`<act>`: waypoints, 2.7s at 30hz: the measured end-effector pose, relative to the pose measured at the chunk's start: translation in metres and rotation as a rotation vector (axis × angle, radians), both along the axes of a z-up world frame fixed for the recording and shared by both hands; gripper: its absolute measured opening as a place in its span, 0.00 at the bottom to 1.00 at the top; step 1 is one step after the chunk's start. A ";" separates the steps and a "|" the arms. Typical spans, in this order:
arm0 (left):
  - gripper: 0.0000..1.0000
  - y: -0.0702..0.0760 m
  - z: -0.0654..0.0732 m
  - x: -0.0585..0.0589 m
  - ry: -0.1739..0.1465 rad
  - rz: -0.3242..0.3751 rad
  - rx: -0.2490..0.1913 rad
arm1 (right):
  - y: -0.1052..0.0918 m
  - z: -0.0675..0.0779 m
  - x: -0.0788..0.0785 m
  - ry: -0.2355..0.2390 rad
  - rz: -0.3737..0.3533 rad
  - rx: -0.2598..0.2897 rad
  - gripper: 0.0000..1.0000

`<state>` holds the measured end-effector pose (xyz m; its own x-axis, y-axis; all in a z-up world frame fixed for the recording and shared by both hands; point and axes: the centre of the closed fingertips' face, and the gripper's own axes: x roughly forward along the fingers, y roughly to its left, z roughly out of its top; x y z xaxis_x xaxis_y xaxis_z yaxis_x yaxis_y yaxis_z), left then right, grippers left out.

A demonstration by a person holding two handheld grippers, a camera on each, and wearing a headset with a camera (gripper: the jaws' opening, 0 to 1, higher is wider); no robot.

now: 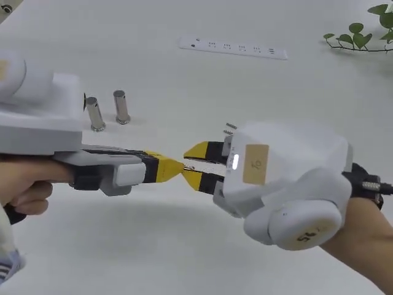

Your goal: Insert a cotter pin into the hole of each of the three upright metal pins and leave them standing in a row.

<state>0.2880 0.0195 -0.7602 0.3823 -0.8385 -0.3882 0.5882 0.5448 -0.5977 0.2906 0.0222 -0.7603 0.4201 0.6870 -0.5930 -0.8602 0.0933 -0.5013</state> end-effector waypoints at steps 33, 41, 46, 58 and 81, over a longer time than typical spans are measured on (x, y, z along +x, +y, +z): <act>0.00 -0.007 0.029 -0.027 -0.325 -0.273 0.004 | -0.018 0.017 -0.035 0.743 0.158 0.197 0.17; 0.00 -0.009 0.034 -0.033 -0.409 -0.335 0.011 | -0.013 0.011 -0.041 0.788 0.184 0.187 0.15; 0.00 -0.009 0.033 -0.036 -0.424 -0.357 0.016 | -0.012 0.012 -0.042 0.801 0.187 0.191 0.14; 0.00 -0.010 0.030 -0.042 -0.460 -0.406 0.034 | -0.009 0.017 -0.061 0.816 0.252 0.165 0.11; 0.00 -0.010 0.021 -0.042 -0.439 -0.407 0.046 | -0.008 0.014 -0.060 0.741 0.267 0.128 0.04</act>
